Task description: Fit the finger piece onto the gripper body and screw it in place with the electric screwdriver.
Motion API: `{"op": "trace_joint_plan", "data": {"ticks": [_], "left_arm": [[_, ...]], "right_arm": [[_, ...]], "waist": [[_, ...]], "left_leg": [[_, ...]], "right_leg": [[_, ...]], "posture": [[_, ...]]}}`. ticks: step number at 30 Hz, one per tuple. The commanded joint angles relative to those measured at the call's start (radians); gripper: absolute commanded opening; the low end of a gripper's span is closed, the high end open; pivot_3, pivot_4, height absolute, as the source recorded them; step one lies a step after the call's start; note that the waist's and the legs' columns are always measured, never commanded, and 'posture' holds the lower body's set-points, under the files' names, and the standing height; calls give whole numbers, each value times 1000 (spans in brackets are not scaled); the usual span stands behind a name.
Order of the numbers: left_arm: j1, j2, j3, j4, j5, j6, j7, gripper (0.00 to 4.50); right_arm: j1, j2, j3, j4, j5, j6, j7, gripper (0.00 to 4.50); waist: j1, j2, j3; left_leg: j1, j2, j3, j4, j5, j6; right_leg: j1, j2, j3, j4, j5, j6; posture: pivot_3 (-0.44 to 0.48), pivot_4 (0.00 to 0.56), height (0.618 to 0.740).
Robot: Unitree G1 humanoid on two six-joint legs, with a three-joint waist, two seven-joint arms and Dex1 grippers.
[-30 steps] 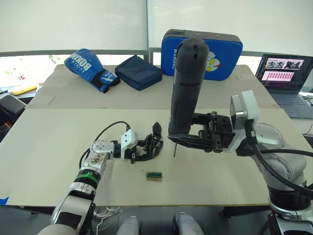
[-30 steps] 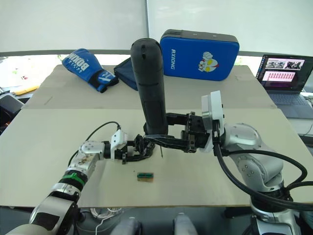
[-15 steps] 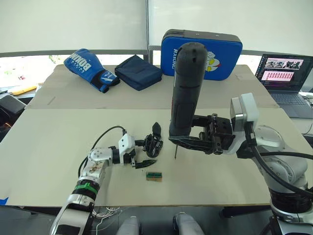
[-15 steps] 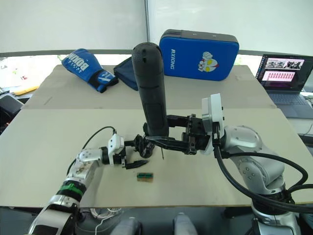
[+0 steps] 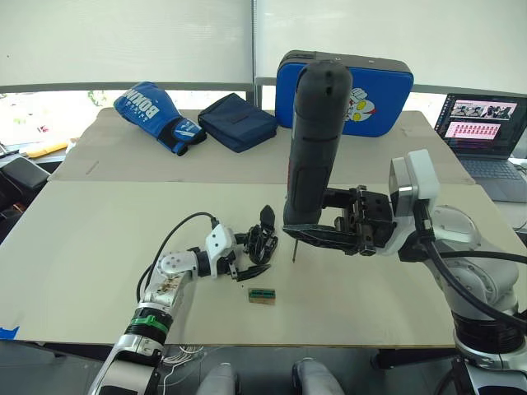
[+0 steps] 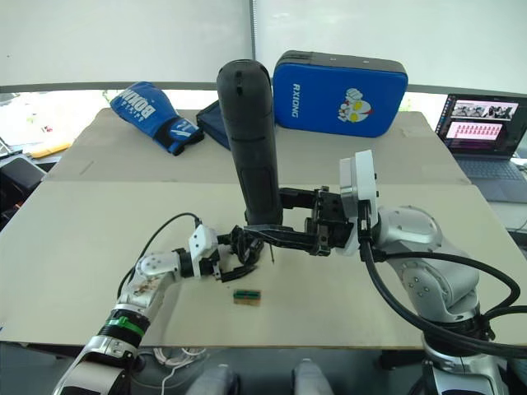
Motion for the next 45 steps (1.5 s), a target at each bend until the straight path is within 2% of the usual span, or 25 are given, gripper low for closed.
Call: {"op": "trace_joint_plan", "data": {"ticks": [1,3,4,13,22,35,45], "left_arm": [[-3,-10,-17,11,6,15,5,3303],[-1,-9,-19,9,3,22,-2,2349],[0,-7,-19,7,1,26,-7,2308],[-6,-4,-18,13,-1,23,-26,2310],[-1,-8,-23,5,1,32,-25,2310],[9,-2,-32,-16,3,57,-29,2310],[12,5,-33,-26,4,70,-30,2310]], "right_arm": [[-27,3,-34,-17,40,-4,2,1937],[-42,9,-43,-12,58,4,-11,1937],[-56,13,-46,-7,66,10,-19,1937],[-238,84,-17,75,101,63,-85,1937],[-377,212,83,206,-43,19,-87,1937],[-394,323,169,324,-224,-77,-33,1937],[-342,346,200,314,-268,-84,-9,1937]], "waist": [[0,0,0],[0,0,0],[-1,0,0],[-4,0,0],[-4,0,0],[-5,1,0],[-5,1,0]], "left_leg": [[0,0,0,0,0,0],[0,0,0,0,0,0],[0,0,0,0,0,0],[0,0,0,0,0,0],[-1,0,0,0,0,0],[-1,0,0,0,0,0],[-1,0,-1,0,0,0]], "right_leg": [[0,0,0,0,0,0],[0,0,0,0,0,0],[0,0,0,0,0,0],[-1,0,0,0,0,0],[-1,0,0,0,0,0],[-1,0,-1,1,0,0],[-1,0,-1,1,0,0]], "posture": [[0,150,740],[0,150,740],[0,150,740],[0,150,740],[0,150,740],[0,150,740],[0,150,740]]}}
